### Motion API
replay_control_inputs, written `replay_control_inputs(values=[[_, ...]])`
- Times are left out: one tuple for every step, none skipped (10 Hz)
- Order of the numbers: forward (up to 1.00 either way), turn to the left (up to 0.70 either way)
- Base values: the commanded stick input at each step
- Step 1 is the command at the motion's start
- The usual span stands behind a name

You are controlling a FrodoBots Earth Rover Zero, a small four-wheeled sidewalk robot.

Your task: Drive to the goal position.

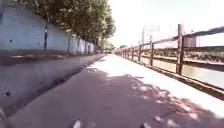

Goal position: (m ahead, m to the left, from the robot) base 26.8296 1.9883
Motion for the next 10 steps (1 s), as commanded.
replay_control_inputs(values=[[0.85, 0.00], [0.85, 0.00], [0.85, 0.00], [0.85, 0.00], [0.85, 0.00], [0.85, 0.00], [0.85, 0.00], [0.85, 0.00], [0.85, 0.00], [0.85, 0.00]])
